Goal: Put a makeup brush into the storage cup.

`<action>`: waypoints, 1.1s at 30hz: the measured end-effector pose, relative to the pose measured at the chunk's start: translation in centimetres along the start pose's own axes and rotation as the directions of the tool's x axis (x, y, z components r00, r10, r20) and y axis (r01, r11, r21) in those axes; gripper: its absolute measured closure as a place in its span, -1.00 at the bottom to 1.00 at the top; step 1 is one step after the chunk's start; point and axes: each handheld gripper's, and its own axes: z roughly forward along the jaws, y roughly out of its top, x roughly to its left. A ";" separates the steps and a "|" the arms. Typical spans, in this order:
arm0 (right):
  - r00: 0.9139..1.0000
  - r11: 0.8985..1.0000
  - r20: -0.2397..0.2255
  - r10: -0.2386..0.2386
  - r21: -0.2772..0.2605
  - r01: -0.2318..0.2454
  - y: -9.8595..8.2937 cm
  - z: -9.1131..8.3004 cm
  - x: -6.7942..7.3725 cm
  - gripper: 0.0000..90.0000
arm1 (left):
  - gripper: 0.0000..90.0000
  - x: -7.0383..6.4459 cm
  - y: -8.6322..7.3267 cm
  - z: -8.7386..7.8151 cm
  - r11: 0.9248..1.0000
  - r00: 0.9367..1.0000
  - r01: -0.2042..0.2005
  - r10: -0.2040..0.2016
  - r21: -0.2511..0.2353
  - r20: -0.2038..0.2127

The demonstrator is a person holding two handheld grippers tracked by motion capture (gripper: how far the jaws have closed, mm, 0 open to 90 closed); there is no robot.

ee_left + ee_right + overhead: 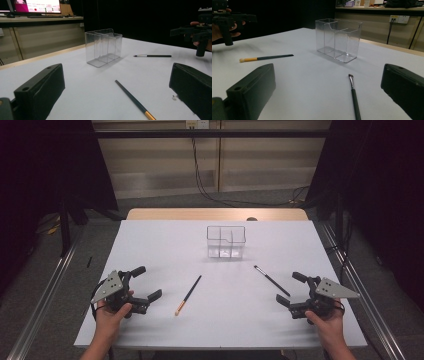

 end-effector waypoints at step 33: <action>1.000 1.000 -0.017 -0.001 -0.014 0.001 0.2 0.0 0.3 -1.00 | -1.00 -0.4 1.2 1.8 0.999 0.999 0.004 -0.005 0.038 0.039</action>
